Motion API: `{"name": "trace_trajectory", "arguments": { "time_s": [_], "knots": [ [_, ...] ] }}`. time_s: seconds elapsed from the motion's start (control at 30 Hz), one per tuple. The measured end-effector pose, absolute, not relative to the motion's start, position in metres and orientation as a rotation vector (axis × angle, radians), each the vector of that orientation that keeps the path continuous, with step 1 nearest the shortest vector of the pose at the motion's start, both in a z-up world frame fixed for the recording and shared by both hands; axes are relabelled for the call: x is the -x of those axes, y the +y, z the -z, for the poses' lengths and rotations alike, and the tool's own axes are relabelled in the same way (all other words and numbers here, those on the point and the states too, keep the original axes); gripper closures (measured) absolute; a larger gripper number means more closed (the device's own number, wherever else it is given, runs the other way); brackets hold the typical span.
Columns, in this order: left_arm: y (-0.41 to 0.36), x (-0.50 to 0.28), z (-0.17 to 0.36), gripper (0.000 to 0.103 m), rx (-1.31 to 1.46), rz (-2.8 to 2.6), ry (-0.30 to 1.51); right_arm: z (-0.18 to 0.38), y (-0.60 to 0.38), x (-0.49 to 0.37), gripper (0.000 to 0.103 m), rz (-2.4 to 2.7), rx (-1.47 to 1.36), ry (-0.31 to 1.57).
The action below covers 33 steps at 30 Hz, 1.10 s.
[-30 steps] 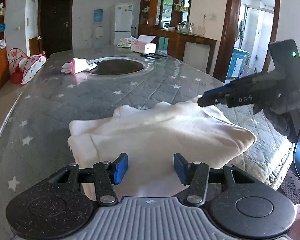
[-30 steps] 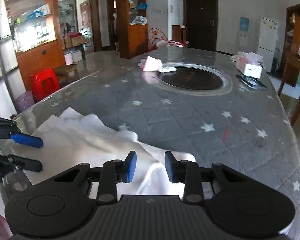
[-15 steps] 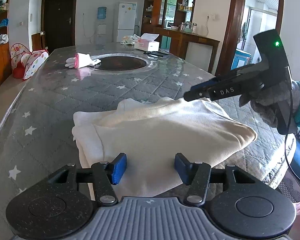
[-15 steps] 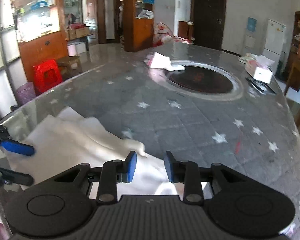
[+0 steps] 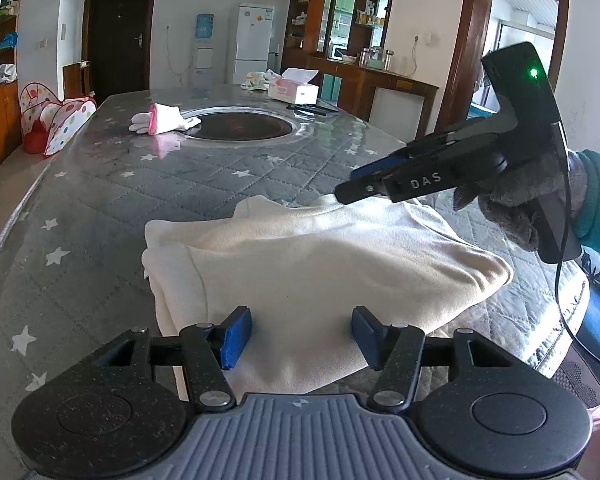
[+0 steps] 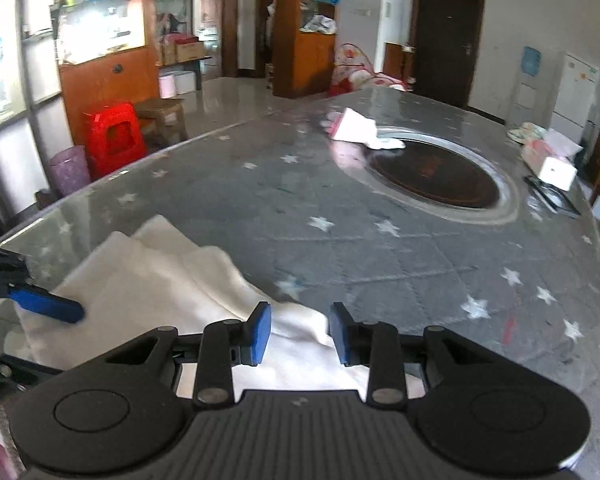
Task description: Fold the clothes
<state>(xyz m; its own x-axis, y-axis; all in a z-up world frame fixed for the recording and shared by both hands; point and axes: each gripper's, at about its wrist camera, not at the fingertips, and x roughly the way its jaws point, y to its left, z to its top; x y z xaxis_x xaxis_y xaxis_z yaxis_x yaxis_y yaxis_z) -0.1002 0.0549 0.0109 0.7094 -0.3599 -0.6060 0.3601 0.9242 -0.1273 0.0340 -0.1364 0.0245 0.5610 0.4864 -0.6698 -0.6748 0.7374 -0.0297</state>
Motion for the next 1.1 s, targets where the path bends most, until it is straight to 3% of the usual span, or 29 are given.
{"name": "trace_trajectory", "arguments": {
  "time_s": [0.8,1.1],
  "knots": [
    [0.054,0.103,-0.006,0.040,-0.006,0.413,0.651,-0.017,-0.084,-0.036,0.069,-0.791,0.364,0.696],
    [0.055,0.104,-0.006,0.039,-0.003,0.415,0.647,-0.025,-0.083,-0.039,0.064,-0.796,0.336,0.678]
  ]
}}
